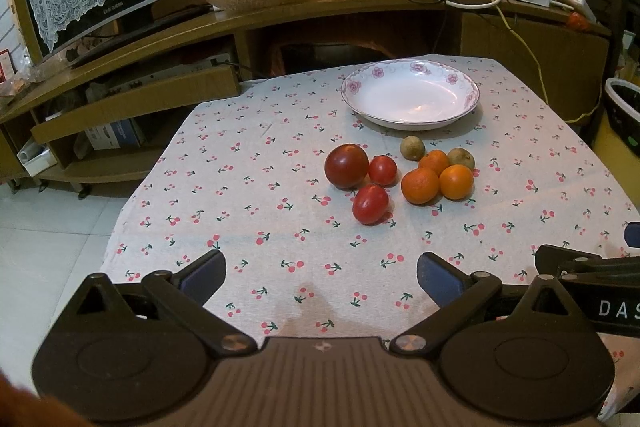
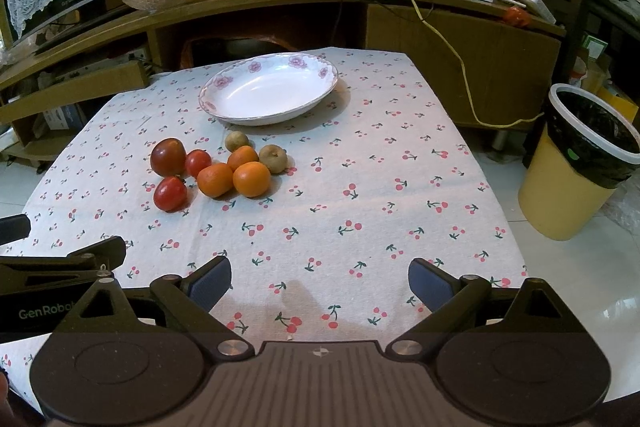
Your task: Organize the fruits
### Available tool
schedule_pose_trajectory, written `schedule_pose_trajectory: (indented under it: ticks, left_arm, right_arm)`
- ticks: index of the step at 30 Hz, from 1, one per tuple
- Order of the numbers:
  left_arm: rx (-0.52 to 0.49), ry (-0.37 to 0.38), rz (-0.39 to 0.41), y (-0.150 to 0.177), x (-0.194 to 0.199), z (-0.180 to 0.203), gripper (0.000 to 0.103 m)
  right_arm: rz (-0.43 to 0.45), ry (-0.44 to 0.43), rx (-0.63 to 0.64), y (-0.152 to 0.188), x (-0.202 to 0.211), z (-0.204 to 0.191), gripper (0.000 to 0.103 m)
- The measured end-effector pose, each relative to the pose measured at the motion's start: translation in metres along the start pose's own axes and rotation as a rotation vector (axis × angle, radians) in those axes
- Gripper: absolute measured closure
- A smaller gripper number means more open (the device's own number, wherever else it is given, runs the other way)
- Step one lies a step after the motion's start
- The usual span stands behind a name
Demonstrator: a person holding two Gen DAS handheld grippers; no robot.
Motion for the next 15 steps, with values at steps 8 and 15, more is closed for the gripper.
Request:
schedule_pose_trajectory:
  ticks: [8,15]
  left_arm:
    - [-0.005,-0.004,0.000,-0.0001,0.0010,-0.0005,0.000]
    - [-0.005,-0.004,0.000,0.0000,0.0011,-0.0006,0.000]
  right_arm:
    - [0.001,0.000,0.002,0.0013,0.0008,-0.0021,0.008]
    - [0.000,-0.004,0.002,0.0042,0.0031,-0.0057,0.009]
Point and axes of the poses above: each gripper's, at about its wrist camera, not at the fingertips, and x roughly against the way its jaws point, z to its right, y to its underside, the point moved 8 cm from there along -x, roughly the way its jaws point, and after that the axes turned 14 degrees about y, right-handed, at the moved point
